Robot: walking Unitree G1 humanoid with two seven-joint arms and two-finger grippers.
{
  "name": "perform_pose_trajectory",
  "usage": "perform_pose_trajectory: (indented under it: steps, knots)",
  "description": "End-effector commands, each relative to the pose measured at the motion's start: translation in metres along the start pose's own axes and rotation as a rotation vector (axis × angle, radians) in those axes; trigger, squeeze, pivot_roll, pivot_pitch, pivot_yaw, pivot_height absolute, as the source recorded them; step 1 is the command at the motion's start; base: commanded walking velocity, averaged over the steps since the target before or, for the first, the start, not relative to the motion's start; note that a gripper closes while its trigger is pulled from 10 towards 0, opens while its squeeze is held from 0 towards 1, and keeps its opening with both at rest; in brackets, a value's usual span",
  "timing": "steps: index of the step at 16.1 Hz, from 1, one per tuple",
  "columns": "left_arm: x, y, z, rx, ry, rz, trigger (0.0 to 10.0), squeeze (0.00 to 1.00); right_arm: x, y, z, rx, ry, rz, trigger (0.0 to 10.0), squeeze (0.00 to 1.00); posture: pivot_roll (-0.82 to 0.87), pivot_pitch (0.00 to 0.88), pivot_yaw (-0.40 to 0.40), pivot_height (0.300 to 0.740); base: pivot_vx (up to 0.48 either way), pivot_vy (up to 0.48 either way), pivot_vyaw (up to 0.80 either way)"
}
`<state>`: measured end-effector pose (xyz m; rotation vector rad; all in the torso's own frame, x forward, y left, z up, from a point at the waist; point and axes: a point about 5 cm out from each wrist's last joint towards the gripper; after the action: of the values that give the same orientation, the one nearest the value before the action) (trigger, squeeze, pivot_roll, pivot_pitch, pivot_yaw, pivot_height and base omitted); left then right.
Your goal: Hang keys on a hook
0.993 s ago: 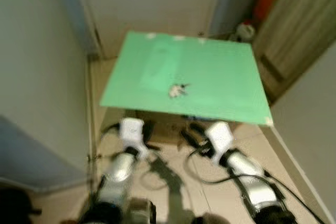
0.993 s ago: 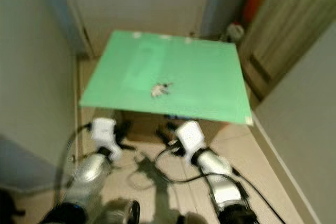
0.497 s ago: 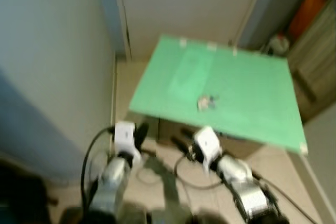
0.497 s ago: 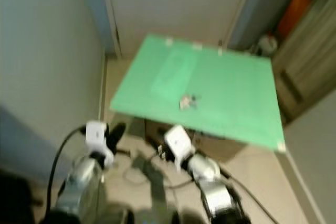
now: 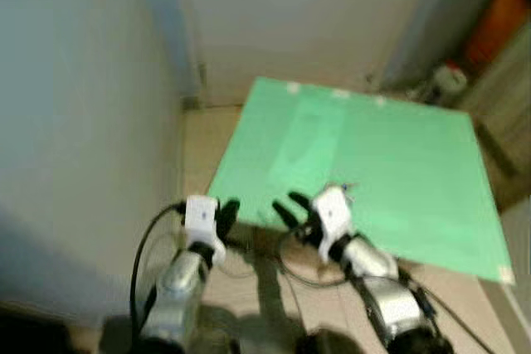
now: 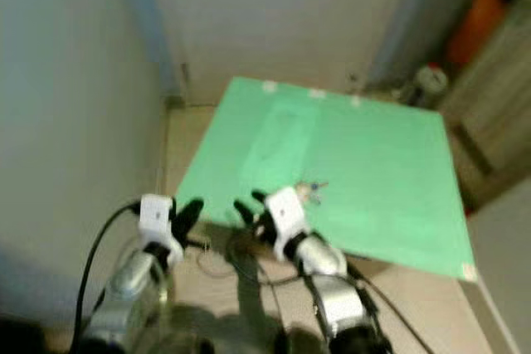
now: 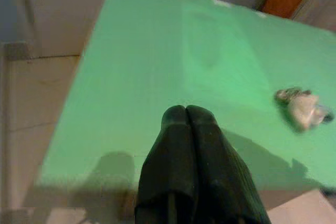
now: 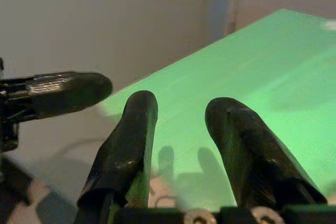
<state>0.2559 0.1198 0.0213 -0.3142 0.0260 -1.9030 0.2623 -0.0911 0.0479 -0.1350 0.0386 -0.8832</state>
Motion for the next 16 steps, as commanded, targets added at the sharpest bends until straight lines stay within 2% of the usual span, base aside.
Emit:
perform_pose_trajectory:
  steps: [1,3,5,7,9,10,11,12,14,15,16]
  knots:
    - [0.015,0.005,-0.001,-0.015,-0.003,-0.045,10.0,0.00,0.012,-0.008,-0.002,-0.006,0.000,-0.060,10.0,0.00,0.08,0.130,-0.011,0.740,0.000,0.000,0.00]
    - [0.019,0.005,0.000,-0.014,0.002,-0.067,10.0,0.00,0.019,-0.007,0.001,-0.004,-0.030,-0.113,10.0,0.00,0.08,0.134,-0.013,0.740,0.000,0.000,0.00]
    - [0.024,0.005,-0.001,-0.020,0.007,-0.093,10.0,0.00,0.035,-0.011,-0.001,-0.040,-0.062,-0.226,10.0,0.00,0.08,0.141,-0.017,0.740,0.000,0.000,0.00]
    - [0.026,0.004,-0.001,-0.020,0.006,-0.107,10.0,0.00,0.040,-0.014,-0.004,-0.066,-0.067,-0.250,10.0,0.00,0.08,0.145,-0.022,0.740,0.000,0.000,0.00]
    - [0.030,0.004,-0.001,-0.021,0.007,-0.122,10.0,0.00,0.043,-0.016,-0.013,-0.161,-0.156,-0.282,10.0,0.00,0.08,0.146,-0.025,0.740,0.000,0.000,0.00]
    - [0.031,0.004,0.000,-0.019,0.008,-0.127,10.0,0.00,0.052,-0.018,-0.020,-0.222,-0.145,-0.376,10.0,0.00,0.08,0.146,-0.025,0.740,0.000,0.000,0.00]
    - [0.031,0.004,0.000,-0.020,0.009,-0.129,10.0,0.00,0.053,-0.016,-0.018,-0.200,-0.053,-0.394,10.0,0.00,0.08,0.143,-0.030,0.740,0.000,0.000,0.00]
    - [0.031,0.003,-0.001,-0.023,0.008,-0.129,10.0,0.00,0.051,-0.012,-0.009,-0.136,0.032,-0.371,10.0,0.00,0.08,0.141,-0.030,0.740,0.000,0.000,0.00]
    - [0.032,0.002,-0.002,-0.029,0.010,-0.137,10.0,0.00,0.050,-0.012,-0.003,-0.088,0.081,-0.334,10.0,0.00,0.08,0.139,-0.031,0.740,0.000,0.000,0.00]
    - [0.032,0.002,-0.002,-0.030,0.009,-0.138,10.0,0.00,0.051,-0.014,-0.009,-0.130,0.045,-0.343,10.0,0.00,0.08,0.140,-0.030,0.740,0.000,0.000,0.00]
    - [0.033,0.002,-0.002,-0.031,0.010,-0.138,10.0,0.00,0.055,-0.021,-0.025,-0.253,-0.066,-0.360,10.0,0.00,0.08,0.140,-0.030,0.740,0.000,0.000,0.00]
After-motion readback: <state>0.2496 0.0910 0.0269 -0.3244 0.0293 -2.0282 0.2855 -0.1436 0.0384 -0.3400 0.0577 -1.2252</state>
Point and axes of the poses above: a point about 5 cm out from each wrist's last joint towards the gripper, its own y axis pointing out of the wrist towards the gripper, its own z axis along the axis of the wrist's last joint, x = y × z, and after that the axes turned 2 degrees about -y, right-handed
